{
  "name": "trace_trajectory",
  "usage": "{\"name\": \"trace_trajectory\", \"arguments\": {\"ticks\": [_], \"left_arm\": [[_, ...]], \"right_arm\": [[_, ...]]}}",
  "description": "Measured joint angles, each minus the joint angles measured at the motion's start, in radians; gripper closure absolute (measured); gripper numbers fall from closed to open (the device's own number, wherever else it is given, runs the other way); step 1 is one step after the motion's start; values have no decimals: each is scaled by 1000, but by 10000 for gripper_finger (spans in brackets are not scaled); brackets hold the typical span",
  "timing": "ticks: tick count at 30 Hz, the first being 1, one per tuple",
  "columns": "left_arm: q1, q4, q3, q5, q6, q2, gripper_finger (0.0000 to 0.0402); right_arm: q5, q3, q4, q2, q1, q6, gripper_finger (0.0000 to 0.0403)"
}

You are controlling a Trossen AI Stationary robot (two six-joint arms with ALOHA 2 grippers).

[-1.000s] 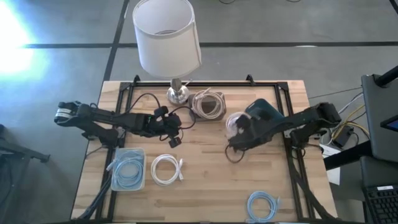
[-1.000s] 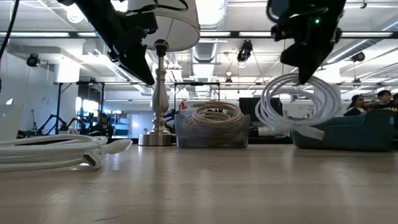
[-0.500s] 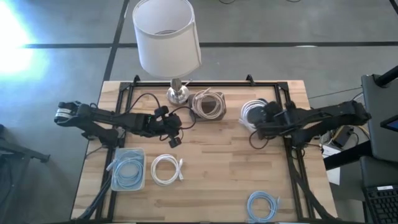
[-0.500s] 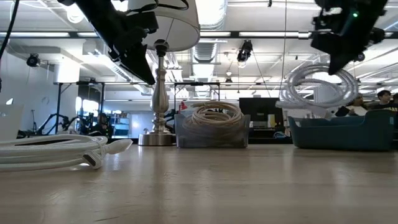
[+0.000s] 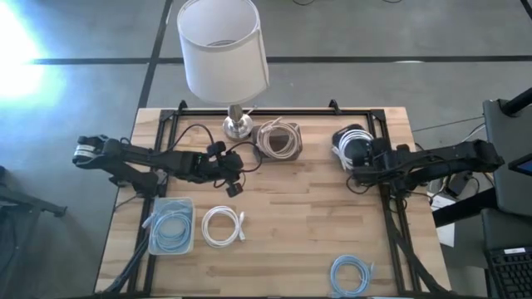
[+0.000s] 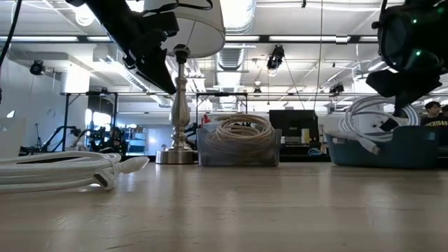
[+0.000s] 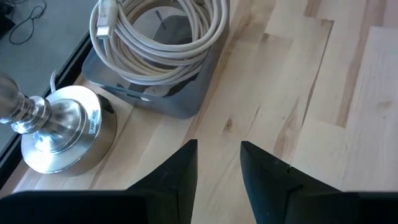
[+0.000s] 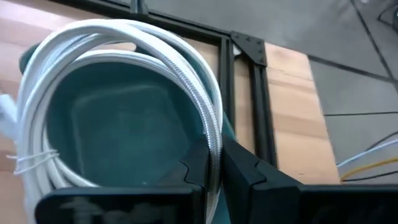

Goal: Sort HDMI cables
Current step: Put the bottom white HDMI cable into the blue bin

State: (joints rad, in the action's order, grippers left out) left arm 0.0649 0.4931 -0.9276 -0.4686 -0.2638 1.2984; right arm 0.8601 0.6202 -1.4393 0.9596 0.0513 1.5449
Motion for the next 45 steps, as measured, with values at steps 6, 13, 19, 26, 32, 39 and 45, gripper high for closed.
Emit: {"name": "trace_trajectory", "arguments": {"ticks": [6, 13, 19, 26, 32, 39, 45], "left_arm": [[-2, -8, 0, 0, 5, 0, 277], [-2, -8, 0, 0, 6, 0, 277], [-2, -8, 0, 0, 7, 0, 277], [-2, -7, 0, 0, 7, 0, 277], [-2, -7, 0, 0, 7, 0, 277], [-2, -8, 1, 0, 7, 0, 277], [-2, -16, 26, 0, 7, 0, 277]], "right_arm": [[8, 70, 9, -5, 0, -78, 379], [121, 216, 5, -2, 0, -188, 378], [213, 277, -77, -2, -10, -276, 378], [215, 239, -110, 2, -86, -229, 378], [213, 163, -109, 38, -180, -124, 379], [108, 148, -102, 122, -237, -110, 379], [75, 148, -99, 200, -238, -163, 380]]}}
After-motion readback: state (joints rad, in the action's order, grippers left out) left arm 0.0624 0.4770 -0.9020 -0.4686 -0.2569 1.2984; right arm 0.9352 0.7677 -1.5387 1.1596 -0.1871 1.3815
